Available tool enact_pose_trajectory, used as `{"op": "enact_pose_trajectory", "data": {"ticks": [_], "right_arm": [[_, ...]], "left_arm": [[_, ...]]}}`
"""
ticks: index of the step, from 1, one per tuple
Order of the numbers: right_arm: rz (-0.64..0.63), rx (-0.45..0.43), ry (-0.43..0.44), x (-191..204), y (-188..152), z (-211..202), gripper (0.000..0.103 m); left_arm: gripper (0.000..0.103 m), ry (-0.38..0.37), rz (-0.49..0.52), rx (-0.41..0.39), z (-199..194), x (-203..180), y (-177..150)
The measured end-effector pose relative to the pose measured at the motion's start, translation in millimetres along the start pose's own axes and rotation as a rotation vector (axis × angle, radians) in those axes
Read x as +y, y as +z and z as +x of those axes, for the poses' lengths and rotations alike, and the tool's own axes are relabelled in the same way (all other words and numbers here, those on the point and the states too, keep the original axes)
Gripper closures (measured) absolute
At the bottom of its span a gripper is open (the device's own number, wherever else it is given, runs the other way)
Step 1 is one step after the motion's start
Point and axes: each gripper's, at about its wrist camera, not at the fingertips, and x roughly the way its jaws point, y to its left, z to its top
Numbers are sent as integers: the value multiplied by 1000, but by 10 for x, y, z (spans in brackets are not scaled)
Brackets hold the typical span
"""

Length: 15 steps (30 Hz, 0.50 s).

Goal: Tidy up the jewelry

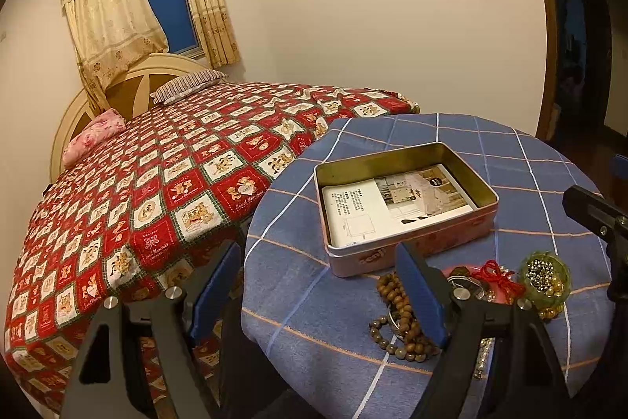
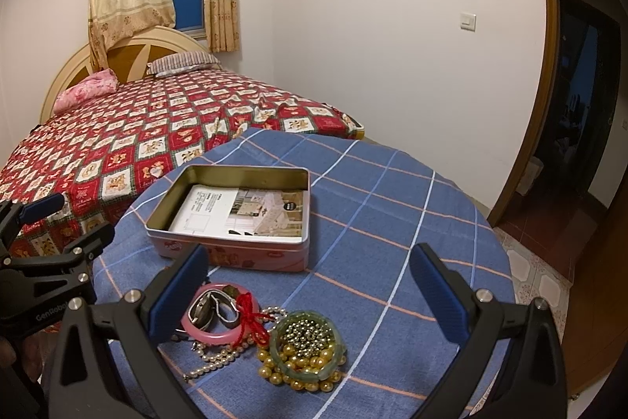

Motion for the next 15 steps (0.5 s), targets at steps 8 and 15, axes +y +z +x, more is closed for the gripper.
{"op": "enact_pose_trajectory", "data": {"ticks": [8,15], "right_arm": [[0,1,1,-13,8,11,0],[3,4,2,-8,1,14,0]], "left_arm": [[22,3,2,7,21,-4,-7],[22,0,5,19,64,-18,-37]]}}
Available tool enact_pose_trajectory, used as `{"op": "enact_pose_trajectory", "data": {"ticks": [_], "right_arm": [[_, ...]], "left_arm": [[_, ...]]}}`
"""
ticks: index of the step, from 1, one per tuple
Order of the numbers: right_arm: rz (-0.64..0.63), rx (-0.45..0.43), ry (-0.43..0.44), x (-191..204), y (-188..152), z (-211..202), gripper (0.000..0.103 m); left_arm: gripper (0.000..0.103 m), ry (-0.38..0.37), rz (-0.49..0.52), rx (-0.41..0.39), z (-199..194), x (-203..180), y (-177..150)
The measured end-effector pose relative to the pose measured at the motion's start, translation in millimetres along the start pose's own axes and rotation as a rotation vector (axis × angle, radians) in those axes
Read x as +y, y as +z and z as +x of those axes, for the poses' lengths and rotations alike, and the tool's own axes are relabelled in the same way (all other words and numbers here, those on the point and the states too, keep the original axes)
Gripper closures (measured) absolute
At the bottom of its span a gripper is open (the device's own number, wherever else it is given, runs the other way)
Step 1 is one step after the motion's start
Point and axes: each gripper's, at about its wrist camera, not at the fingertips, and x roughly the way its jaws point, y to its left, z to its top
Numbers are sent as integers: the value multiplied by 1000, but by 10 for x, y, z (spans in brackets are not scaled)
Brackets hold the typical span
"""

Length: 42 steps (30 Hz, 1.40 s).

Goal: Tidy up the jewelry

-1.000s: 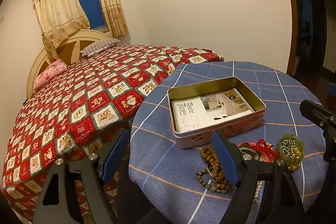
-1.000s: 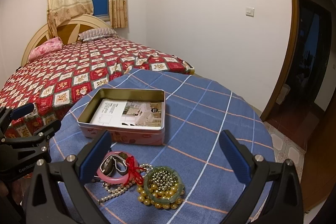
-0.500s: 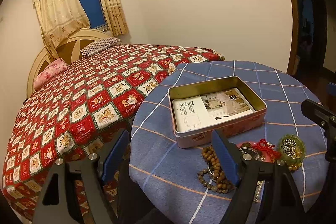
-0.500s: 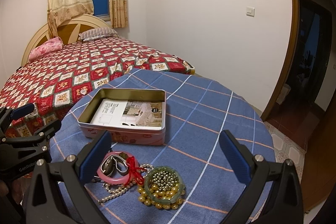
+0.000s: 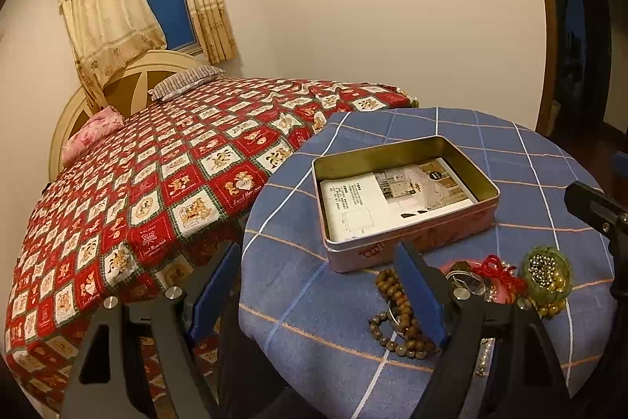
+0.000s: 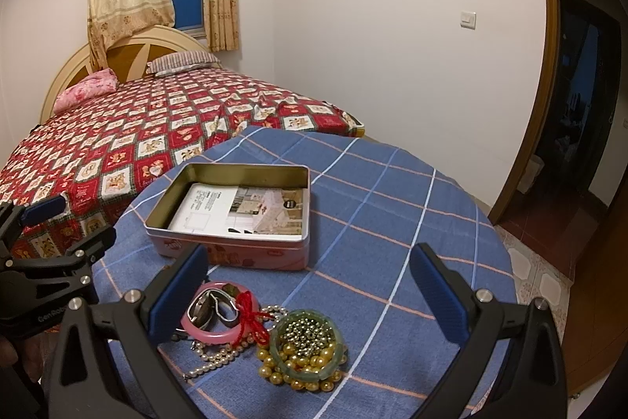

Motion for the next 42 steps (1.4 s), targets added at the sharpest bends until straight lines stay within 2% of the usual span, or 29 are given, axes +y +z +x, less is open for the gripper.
{"op": "enact_pose_trajectory", "data": {"ticks": [9,19,26,27,28,29,32,39,42], "right_arm": [[3,4,-1,10,-54,26,0],[12,61,-36,-154,-391,296,0],[36,86,-21,-271,-447,414,0],[40,88,-16,-276,-451,418,0],[43,91,-14,-281,-459,416,0],[45,93,-13,-295,-455,437,0],[53,101,-11,-327,-462,465,0],[47,100,-9,-339,-464,452,0],[39,98,-11,-329,-456,447,0]], "left_arm": [[22,7,8,19,106,-40,-52],[23,-3,28,88,368,-182,-255],[23,-37,71,67,365,-412,-262],[24,-42,82,81,393,-448,-279],[32,-53,84,95,417,-473,-286],[35,-70,85,109,437,-497,-302],[38,-77,105,116,453,-562,-316],[76,-180,79,182,572,-573,-403],[81,-192,69,163,541,-558,-405]]}}
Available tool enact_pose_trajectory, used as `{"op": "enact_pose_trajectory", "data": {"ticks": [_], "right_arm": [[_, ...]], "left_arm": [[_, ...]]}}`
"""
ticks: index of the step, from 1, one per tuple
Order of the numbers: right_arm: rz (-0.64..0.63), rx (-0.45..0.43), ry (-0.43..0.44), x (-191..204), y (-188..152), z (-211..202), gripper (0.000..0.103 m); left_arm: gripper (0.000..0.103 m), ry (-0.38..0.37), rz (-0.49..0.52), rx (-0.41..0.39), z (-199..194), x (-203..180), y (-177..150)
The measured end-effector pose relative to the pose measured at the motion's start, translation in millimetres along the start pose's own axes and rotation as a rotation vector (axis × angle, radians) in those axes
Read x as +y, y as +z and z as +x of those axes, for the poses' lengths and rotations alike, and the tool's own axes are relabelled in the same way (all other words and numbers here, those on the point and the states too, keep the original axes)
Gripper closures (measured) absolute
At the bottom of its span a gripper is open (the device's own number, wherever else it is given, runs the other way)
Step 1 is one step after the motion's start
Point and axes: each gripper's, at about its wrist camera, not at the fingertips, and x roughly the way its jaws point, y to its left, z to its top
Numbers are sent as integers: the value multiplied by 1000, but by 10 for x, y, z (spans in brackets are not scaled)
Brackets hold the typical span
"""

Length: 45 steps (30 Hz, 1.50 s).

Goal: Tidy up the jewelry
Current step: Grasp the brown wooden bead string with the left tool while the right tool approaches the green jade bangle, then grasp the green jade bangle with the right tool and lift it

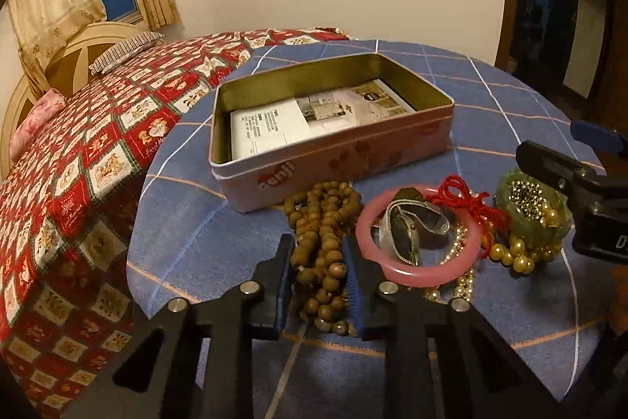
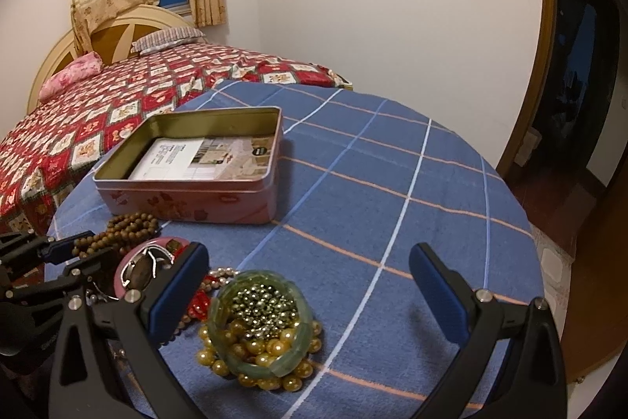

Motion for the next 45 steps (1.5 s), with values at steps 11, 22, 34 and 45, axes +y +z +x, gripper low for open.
{"op": "enact_pose_trajectory", "data": {"ticks": [11,22,34,45], "right_arm": [[-4,4,2,33,24,17,0],[-15,2,16,-91,25,-33,13],[13,101,107,-144,-95,98,56],[37,154,208,-144,-169,162,89]], "left_arm": [[82,43,-54,-108,-371,265,156],[82,97,-38,-136,-396,317,153],[82,80,-49,-123,-334,353,99],[82,71,-50,-127,-333,326,100]]}}
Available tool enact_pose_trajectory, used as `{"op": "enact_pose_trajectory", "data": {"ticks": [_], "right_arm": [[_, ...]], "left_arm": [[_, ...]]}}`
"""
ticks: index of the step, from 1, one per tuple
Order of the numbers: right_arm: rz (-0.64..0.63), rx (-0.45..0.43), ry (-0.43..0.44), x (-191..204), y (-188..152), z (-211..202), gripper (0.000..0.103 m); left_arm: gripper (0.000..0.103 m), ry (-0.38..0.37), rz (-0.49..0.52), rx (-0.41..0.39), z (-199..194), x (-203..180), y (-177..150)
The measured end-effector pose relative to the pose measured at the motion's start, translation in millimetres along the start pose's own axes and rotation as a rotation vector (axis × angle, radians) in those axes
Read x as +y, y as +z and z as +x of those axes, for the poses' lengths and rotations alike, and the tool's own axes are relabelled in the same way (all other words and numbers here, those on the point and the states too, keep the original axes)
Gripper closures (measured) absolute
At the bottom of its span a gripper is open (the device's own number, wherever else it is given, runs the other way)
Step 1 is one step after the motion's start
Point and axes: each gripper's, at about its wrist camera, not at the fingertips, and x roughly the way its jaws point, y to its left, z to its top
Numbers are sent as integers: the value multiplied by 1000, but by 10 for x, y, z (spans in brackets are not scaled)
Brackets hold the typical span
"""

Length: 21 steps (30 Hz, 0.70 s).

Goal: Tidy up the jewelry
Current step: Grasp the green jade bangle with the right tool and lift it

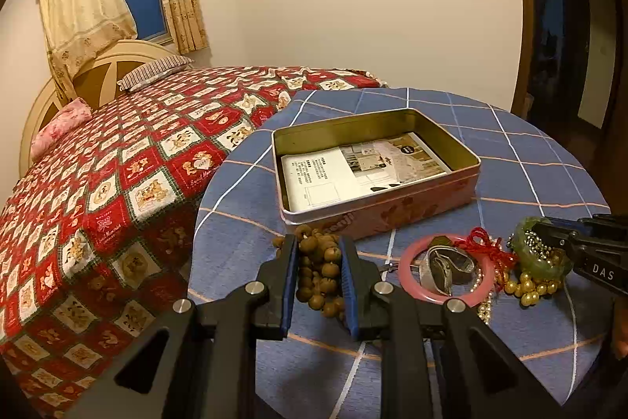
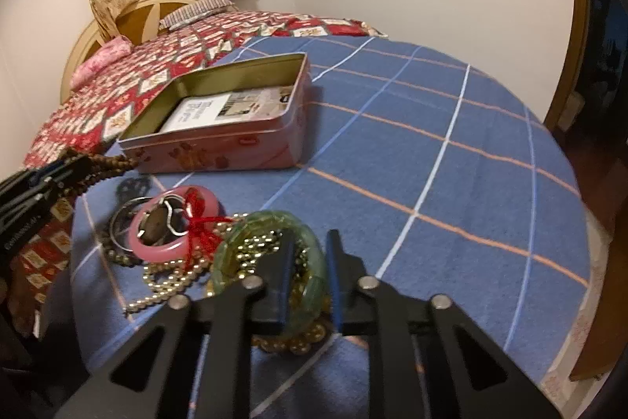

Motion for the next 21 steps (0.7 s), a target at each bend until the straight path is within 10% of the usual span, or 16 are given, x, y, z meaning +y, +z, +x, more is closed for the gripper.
{"op": "enact_pose_trajectory", "data": {"ticks": [21], "right_arm": [[-47,-134,39,225,358,-273,92]], "left_arm": [[82,-33,-27,-80,-163,135,296]]}}
